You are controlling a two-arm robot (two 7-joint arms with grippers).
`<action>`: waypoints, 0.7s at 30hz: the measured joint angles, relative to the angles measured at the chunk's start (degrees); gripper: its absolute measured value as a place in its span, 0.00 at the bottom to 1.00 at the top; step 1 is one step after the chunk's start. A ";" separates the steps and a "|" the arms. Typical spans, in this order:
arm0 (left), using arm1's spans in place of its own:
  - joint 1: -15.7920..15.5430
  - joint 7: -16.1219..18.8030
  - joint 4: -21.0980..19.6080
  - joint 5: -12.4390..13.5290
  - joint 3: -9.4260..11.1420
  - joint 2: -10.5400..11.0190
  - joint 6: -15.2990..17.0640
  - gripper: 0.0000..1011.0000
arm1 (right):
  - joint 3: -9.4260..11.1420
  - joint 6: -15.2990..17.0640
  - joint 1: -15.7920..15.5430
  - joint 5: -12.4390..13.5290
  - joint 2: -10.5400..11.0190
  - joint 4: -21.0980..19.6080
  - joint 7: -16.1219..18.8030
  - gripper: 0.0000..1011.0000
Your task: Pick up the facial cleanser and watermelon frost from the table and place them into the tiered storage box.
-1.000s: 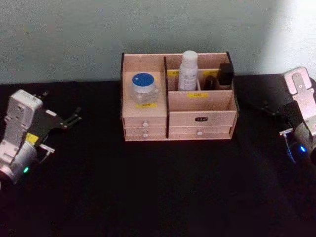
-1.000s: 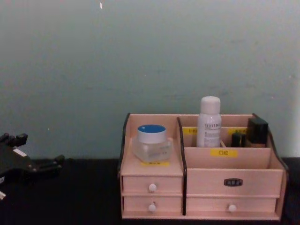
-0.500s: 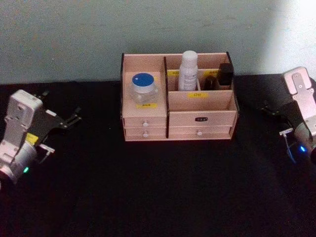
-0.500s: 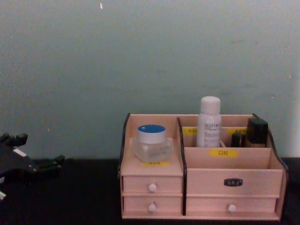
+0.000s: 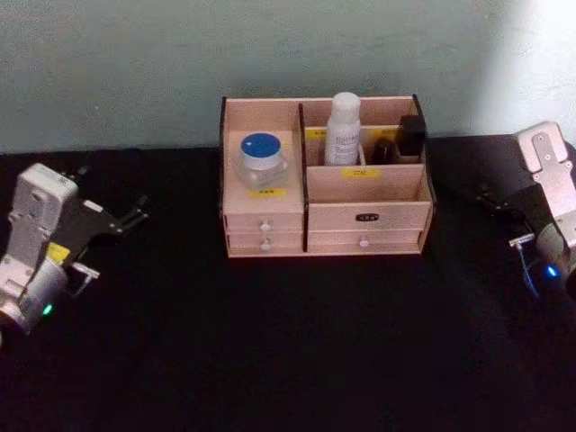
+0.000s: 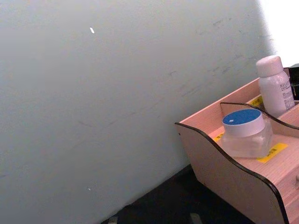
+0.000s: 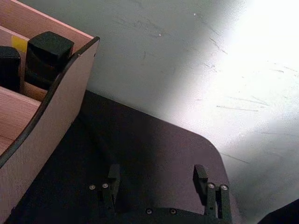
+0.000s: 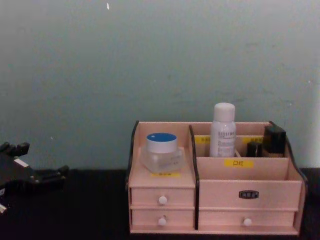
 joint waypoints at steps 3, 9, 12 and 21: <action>0.00 0.00 0.00 0.00 0.00 0.00 0.00 0.99 | 0.00 0.00 0.00 0.00 0.00 0.00 0.00 0.99; 0.00 0.00 0.00 0.00 0.00 0.00 0.00 0.99 | 0.00 0.00 0.00 0.00 0.00 0.00 0.00 0.99; 0.00 0.00 0.00 0.00 0.00 0.00 0.00 0.99 | 0.00 0.00 0.00 0.00 0.00 0.00 0.00 0.99; 0.00 0.00 0.00 0.00 0.00 0.00 0.00 0.99 | 0.00 0.00 0.00 0.00 0.00 0.00 0.00 0.99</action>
